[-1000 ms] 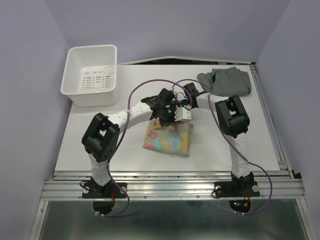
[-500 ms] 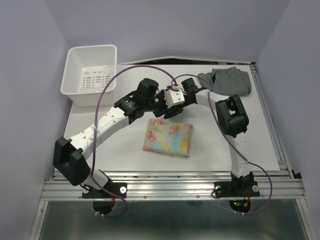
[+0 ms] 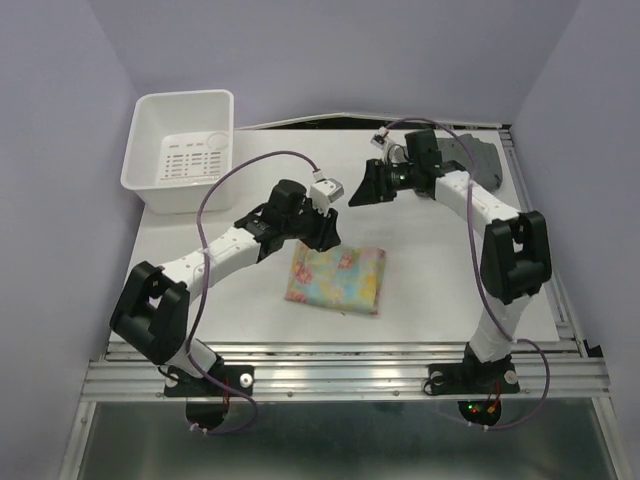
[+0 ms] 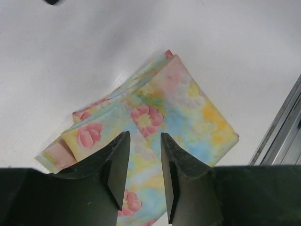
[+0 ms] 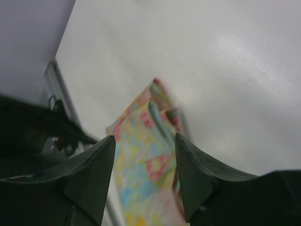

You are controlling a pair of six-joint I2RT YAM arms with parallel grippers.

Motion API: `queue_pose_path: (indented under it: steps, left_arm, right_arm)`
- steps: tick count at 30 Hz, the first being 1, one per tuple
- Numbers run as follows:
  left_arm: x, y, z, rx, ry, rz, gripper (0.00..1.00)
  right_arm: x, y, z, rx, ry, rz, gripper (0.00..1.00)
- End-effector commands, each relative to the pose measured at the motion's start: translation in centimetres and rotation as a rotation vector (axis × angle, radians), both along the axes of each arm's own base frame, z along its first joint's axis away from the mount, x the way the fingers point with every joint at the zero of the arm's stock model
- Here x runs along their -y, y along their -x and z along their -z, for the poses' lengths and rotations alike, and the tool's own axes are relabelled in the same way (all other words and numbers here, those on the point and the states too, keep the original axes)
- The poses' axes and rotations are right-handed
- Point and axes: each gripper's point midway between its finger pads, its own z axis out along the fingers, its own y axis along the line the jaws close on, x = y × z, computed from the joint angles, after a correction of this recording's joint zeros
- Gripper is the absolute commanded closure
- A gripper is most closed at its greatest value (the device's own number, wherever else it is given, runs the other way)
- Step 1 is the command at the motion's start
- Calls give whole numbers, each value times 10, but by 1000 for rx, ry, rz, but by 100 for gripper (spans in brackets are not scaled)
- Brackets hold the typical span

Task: Fold and stack the skirts
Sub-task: Fold the skirt

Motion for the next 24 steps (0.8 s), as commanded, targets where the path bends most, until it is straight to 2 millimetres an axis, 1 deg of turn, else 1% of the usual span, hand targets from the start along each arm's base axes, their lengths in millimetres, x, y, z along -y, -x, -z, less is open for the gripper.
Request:
queue_pose_path:
  steps: [1,2,3,4,5,6,7,8,9,10,12,13,14,15,16,17,18,19,20,21,22,24]
  left_arm:
    - [13,-16,6,-137,143,-65,57]
    - [12,-19,12,-158,143,-74,58]
    - [7,-27,24,-183,137,-100,58]
    - [9,-28,31,-201,136,-101,59]
    - [4,-36,43,-234,128,-130,59]
    - [1,-39,43,-240,132,-144,59]
    - [-1,-42,55,-271,124,-154,59]
    - [-6,-47,60,-287,122,-168,60]
    - [-10,-49,66,-303,108,-177,60]
    - [-11,-51,73,-311,96,-176,60]
    - [-15,-55,79,-314,80,-180,61]
    - [-17,-56,85,-323,70,-182,61]
    - [-17,-56,87,-324,64,-181,61]
    - [-17,-58,91,-328,58,-184,61]
    - [-17,-59,93,-328,56,-182,61]
    - [-18,-60,95,-327,49,-180,61]
    - [-17,-64,94,-319,43,-182,61]
    - [-18,-68,100,-326,29,-189,61]
    - [-19,-71,102,-319,15,-180,61]
    - [-18,-77,99,-318,11,-177,61]
    - [-18,-82,99,-310,7,-177,61]
    - [-19,-92,93,-273,5,-171,60]
  right_arm:
    - [-10,82,-18,-160,-109,-62,41]
    - [-6,100,1,-225,-103,-58,42]
    - [-9,115,2,-252,-113,-85,42]
    - [-10,127,9,-291,-116,-100,42]
    - [-6,143,27,-369,-114,-104,42]
    - [-7,143,27,-371,-115,-103,42]
    - [-2,157,47,-445,-102,-104,42]
    - [0,163,56,-471,-95,-106,42]
    - [2,168,64,-479,-82,-113,42]
    - [5,169,77,-495,-49,-94,42]
    - [8,164,88,-479,-7,-70,42]
    - [7,156,87,-454,3,-64,42]
    - [7,150,90,-441,20,-54,42]
    - [16,138,103,-440,57,-15,42]
    - [19,129,106,-431,73,3,43]
    - [21,115,104,-415,86,18,43]
    - [32,104,118,-420,126,55,43]
    - [36,96,120,-418,134,69,43]
    - [40,92,120,-430,139,78,44]
    - [40,83,117,-399,150,75,43]
    - [44,76,114,-381,156,87,43]
    - [46,71,105,-350,171,87,42]
